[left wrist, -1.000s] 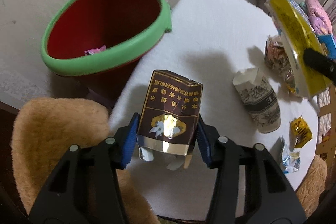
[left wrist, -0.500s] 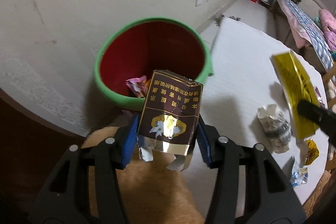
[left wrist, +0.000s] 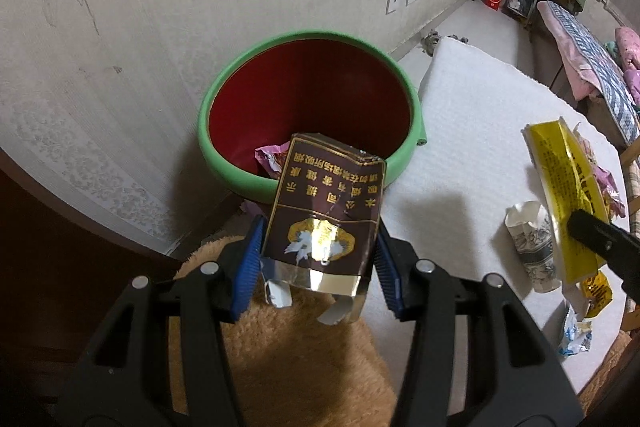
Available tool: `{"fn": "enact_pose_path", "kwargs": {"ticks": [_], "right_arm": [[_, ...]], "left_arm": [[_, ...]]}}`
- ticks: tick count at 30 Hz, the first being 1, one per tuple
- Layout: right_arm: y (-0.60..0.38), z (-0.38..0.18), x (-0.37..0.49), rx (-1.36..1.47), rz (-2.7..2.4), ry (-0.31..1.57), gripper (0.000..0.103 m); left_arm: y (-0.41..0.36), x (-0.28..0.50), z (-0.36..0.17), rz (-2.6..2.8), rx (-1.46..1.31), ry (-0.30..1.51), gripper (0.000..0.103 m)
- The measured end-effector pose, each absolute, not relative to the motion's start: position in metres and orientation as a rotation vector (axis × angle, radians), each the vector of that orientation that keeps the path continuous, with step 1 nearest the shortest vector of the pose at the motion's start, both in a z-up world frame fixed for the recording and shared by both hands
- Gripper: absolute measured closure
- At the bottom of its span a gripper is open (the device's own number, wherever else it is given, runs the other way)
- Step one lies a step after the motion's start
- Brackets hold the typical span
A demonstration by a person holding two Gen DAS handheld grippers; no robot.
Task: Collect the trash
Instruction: 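Carry the cigarette box and yellow packet over the green-rimmed bin with both grippers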
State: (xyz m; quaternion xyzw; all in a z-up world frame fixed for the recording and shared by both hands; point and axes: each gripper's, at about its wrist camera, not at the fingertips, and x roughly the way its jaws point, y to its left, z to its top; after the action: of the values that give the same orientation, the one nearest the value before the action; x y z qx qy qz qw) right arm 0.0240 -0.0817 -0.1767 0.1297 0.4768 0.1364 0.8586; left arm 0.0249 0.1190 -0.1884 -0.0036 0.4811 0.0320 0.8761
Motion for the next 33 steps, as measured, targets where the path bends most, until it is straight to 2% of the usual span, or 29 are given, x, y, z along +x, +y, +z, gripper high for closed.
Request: {"fn": "enact_pose_path", "kwargs": {"ticks": [12, 22, 33], "right_arm": [[-0.086, -0.167, 0.037, 0.289, 0.292, 0.977, 0.073], [-0.041, -0.146, 0.073, 0.238, 0.390, 0.943, 0.073], [-0.008, -0.155, 0.112, 0.249, 0.437, 0.998, 0.073]], "left_arm": [[0.133, 0.037, -0.176, 0.097, -0.008, 0.964, 0.054], [0.155, 0.070, -0.162, 0.123, -0.047, 0.916, 0.053], [0.175, 0.107, -0.172, 0.137, -0.084, 0.943, 0.053]]}}
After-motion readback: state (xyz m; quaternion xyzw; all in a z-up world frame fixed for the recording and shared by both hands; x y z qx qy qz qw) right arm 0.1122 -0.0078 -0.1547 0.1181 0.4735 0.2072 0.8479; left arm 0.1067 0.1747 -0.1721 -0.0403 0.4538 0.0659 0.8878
